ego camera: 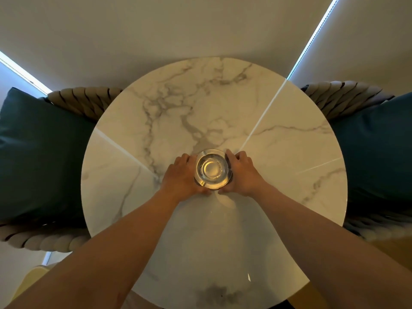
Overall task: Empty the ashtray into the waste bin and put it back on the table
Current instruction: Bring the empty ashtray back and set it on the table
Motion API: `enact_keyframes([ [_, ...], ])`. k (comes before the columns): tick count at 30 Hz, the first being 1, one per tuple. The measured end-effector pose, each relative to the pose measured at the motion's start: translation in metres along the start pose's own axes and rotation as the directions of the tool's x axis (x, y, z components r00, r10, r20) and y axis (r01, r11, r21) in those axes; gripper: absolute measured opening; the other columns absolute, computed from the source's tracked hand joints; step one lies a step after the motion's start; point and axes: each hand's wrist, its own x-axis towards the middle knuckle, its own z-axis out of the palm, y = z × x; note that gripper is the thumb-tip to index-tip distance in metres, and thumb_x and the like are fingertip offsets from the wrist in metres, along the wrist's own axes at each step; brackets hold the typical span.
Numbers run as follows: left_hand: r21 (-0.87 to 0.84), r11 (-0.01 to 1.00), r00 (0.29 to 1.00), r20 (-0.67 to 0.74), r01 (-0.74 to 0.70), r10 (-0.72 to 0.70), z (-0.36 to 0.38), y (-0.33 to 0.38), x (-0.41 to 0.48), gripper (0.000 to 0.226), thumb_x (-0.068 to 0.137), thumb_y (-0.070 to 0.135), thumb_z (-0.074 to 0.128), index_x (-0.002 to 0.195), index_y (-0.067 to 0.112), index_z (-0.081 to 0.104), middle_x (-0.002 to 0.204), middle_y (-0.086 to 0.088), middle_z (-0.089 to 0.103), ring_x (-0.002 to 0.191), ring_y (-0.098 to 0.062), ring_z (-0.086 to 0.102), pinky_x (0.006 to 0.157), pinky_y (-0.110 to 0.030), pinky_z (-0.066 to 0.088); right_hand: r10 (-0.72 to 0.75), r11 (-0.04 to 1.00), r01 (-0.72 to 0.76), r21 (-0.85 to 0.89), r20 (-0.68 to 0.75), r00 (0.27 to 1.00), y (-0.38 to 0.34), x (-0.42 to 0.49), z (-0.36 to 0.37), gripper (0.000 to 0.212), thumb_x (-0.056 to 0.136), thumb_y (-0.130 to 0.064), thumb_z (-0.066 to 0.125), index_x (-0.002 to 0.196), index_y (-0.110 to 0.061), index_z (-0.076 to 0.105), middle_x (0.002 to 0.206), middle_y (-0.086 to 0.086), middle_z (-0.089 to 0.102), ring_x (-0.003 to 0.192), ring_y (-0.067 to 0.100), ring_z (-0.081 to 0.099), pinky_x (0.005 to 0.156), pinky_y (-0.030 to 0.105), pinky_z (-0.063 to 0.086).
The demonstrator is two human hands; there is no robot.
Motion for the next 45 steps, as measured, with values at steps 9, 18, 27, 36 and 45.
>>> enact_keyframes([
  [9, 0.030, 0.999, 0.998, -0.053, 0.016, -0.015, 0.002, 0.003, -0.001, 0.107, 0.046, 0.074, 0.080, 0.131, 0.016, 0.046, 0.115, -0.004, 0.053, 0.107, -0.026, 0.054, 0.083, -0.040, 0.048, -0.044, 0.991, 0.052, -0.126, 0.070, 0.997, 0.009, 0.019, -0.014, 0.118, 0.057, -0.045, 0.091, 0.154, -0.035, 0.023, 0.130, 0.010, 0.032, 0.118, 0.030, 0.035, 0.106, 0.041, 0.041],
  [18, 0.061, 0.998, 0.999, -0.041, 0.035, -0.032, 0.003, 0.006, 0.000, 0.113, 0.046, 0.075, 0.080, 0.136, 0.016, 0.043, 0.119, -0.005, 0.049, 0.109, -0.025, 0.050, 0.087, -0.040, 0.048, -0.013, 0.985, 0.027, -0.169, 0.081, 0.997, 0.005, 0.021, -0.016, 0.117, 0.055, -0.049, 0.090, 0.152, -0.035, 0.026, 0.129, 0.009, 0.033, 0.116, 0.031, 0.036, 0.104, 0.043, 0.042],
  [27, 0.058, 0.996, 0.997, 0.040, -0.063, 0.061, -0.008, 0.007, 0.018, 0.113, 0.047, 0.066, 0.086, 0.139, 0.022, 0.039, 0.126, -0.005, 0.038, 0.115, -0.026, 0.041, 0.096, -0.038, 0.042, 0.048, 0.998, -0.052, -0.024, -0.144, 0.988, -0.003, 0.000, 0.013, 0.109, 0.050, -0.063, 0.086, 0.138, -0.017, 0.042, 0.123, 0.010, 0.044, 0.113, 0.032, 0.042, 0.100, 0.041, 0.043],
  [36, 0.108, 0.987, 0.991, 0.067, -0.123, 0.116, -0.011, 0.006, 0.025, 0.109, 0.046, 0.069, 0.083, 0.135, 0.022, 0.041, 0.126, -0.004, 0.037, 0.114, -0.026, 0.040, 0.096, -0.039, 0.042, 0.028, 0.996, -0.035, -0.079, -0.090, 0.996, -0.001, 0.003, 0.009, 0.127, 0.054, -0.064, 0.085, 0.154, -0.022, 0.020, 0.133, 0.012, 0.037, 0.120, 0.034, 0.037, 0.103, 0.043, 0.040],
  [45, 0.017, 0.982, 0.981, 0.050, -0.189, 0.188, -0.010, -0.002, 0.021, 0.114, 0.047, 0.062, 0.086, 0.142, 0.021, 0.037, 0.139, 0.004, 0.041, 0.117, -0.026, 0.039, 0.095, -0.039, 0.040, -0.022, 0.974, 0.026, -0.223, 0.022, 1.000, 0.004, 0.012, -0.012, 0.123, 0.052, -0.058, 0.088, 0.152, -0.029, 0.023, 0.129, 0.010, 0.037, 0.117, 0.032, 0.038, 0.101, 0.042, 0.042],
])
